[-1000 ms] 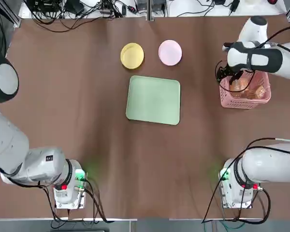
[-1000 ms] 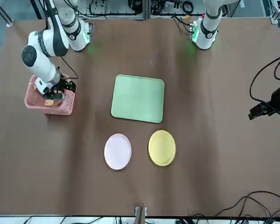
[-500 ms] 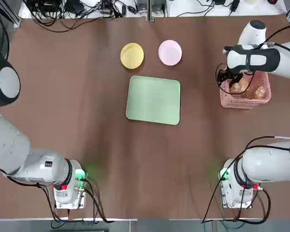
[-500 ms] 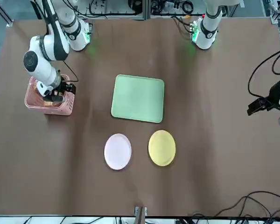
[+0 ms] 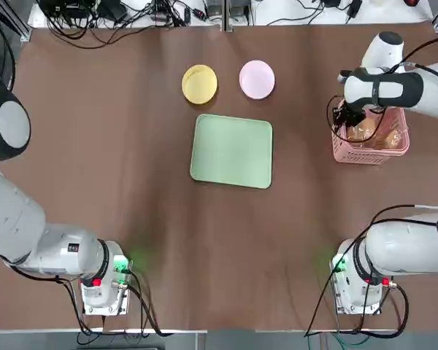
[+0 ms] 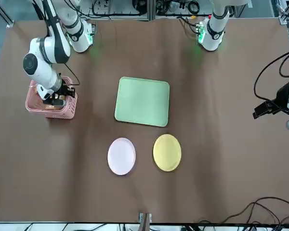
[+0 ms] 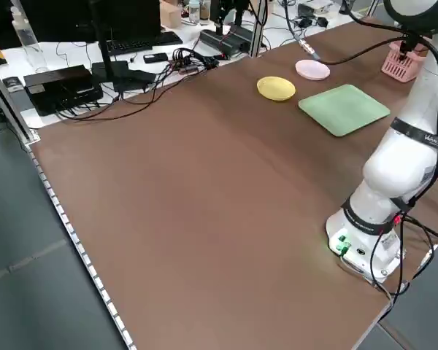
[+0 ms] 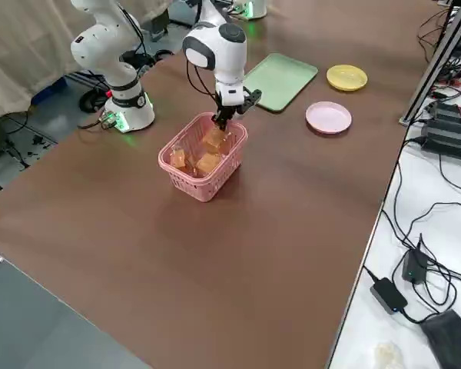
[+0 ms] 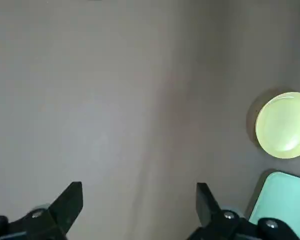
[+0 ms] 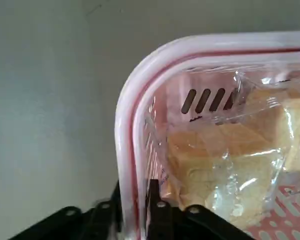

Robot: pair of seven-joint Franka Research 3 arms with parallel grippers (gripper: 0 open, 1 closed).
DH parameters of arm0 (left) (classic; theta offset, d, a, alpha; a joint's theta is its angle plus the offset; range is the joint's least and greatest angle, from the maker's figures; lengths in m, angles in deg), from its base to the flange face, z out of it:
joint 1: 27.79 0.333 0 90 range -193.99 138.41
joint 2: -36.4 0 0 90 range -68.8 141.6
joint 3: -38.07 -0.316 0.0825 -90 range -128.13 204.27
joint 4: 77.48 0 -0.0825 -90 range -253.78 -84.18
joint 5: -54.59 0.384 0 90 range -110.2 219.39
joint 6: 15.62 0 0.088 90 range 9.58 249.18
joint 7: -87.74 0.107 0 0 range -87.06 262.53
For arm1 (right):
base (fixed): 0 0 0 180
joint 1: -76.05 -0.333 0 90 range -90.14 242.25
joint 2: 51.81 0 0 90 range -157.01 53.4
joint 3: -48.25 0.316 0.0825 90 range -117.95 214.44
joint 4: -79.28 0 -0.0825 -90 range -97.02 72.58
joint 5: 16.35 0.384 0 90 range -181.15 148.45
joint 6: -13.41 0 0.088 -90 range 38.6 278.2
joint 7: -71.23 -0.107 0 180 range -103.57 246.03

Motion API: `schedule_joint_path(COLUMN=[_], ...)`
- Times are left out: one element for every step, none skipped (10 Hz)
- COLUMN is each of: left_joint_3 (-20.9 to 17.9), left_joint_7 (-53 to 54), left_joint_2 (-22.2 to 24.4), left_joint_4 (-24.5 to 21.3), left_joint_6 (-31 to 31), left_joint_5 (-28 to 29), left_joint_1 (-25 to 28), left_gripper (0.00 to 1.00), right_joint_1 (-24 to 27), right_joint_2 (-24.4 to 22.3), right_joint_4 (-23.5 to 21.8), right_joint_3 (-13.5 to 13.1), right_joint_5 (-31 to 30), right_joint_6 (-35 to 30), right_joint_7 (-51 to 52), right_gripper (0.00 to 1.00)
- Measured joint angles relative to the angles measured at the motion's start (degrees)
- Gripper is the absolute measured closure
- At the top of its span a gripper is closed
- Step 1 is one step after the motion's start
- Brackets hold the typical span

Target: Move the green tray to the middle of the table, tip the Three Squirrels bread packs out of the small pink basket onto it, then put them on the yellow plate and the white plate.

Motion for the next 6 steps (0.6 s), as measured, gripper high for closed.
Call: schedule_joint_path(left_joint_3=[-0.05, -0.07, -0.07, -0.07, -0.07, -0.07], left_joint_7=[-0.02, -0.02, -0.02, -0.02, -0.02, -0.02], left_joint_2=[0.44, 1.33, 2.26, 2.78, 2.74, 2.11], left_joint_4=[0.12, 0.19, 0.19, 0.18, 0.07, -0.12], left_joint_6=[-1.09, -2.40, -3.40, -3.91, -3.92, -3.47], left_joint_5=[-0.01, -0.01, -0.01, -0.03, -0.56, -1.50], left_joint_1=[0.01, 0.01, 0.00, 0.00, 0.01, 0.00], left_gripper=[0.00, 0.00, 0.00, 0.00, 0.00, 0.00], right_joint_1=[0.07, 0.09, 0.10, 0.11, 0.13, 0.13], right_joint_2=[0.04, 0.05, 0.05, -0.02, -0.37, -1.30], right_joint_4=[-0.01, 0.00, 0.06, 0.20, 0.48, 0.86], right_joint_3=[-0.01, -0.01, -0.01, -0.01, -0.02, -0.02], right_joint_5=[-0.09, -0.12, -0.15, -0.18, -0.18, -0.18], right_joint_6=[-0.04, -0.17, -0.59, -0.89, -1.37, -2.25], right_joint_7=[0.00, 0.00, 0.02, 0.04, 0.04, 0.04], right_gripper=[0.89, 0.91, 0.92, 0.92, 0.92, 0.92])
